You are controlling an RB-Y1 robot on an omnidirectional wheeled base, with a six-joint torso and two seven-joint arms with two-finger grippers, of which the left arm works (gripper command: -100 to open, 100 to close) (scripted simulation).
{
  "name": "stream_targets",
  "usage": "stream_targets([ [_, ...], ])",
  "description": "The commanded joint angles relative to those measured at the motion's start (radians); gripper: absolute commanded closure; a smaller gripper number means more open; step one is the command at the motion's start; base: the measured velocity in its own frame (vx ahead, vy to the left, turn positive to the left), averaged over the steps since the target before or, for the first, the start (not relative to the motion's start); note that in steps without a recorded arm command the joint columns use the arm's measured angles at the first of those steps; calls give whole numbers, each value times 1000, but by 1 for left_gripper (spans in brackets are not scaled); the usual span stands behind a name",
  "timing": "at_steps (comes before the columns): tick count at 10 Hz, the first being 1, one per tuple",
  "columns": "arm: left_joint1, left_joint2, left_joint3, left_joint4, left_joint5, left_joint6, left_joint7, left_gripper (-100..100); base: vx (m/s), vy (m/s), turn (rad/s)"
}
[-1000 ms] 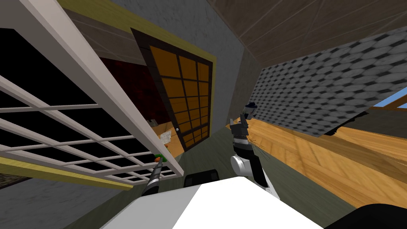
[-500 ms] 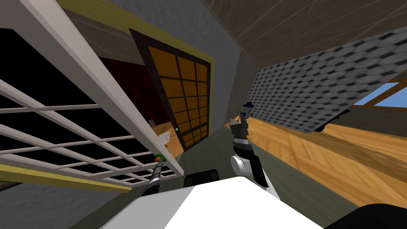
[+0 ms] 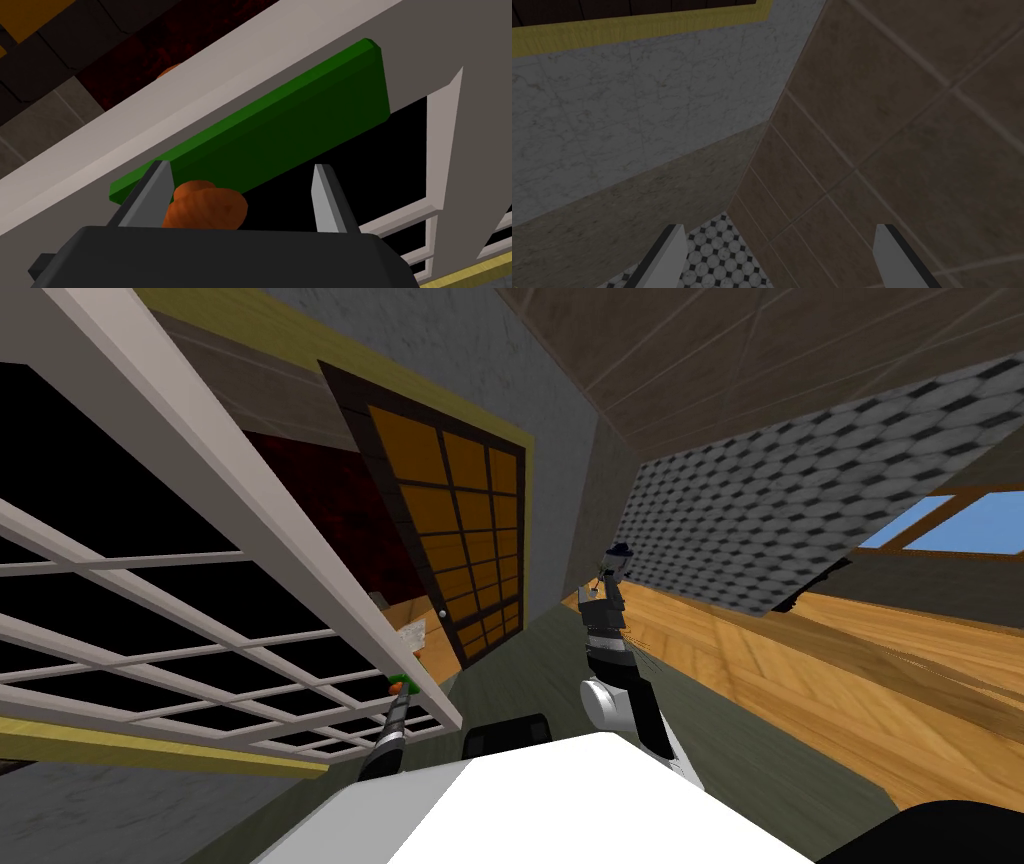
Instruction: Pull the door open
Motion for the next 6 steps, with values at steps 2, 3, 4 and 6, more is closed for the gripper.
stream_targets([
  [2, 35, 13, 10, -63, 22, 33, 49, 100, -29, 13, -22],
  [3, 35, 13, 10, -63, 22, 33, 49, 100, -52, 23, -64],
  [4, 32, 15, -1, -64, 33, 32, 89, 100, -62, 19, -87],
  [6, 30, 17, -11, -66, 44, 32, 130, 100, -48, 29, -72],
])
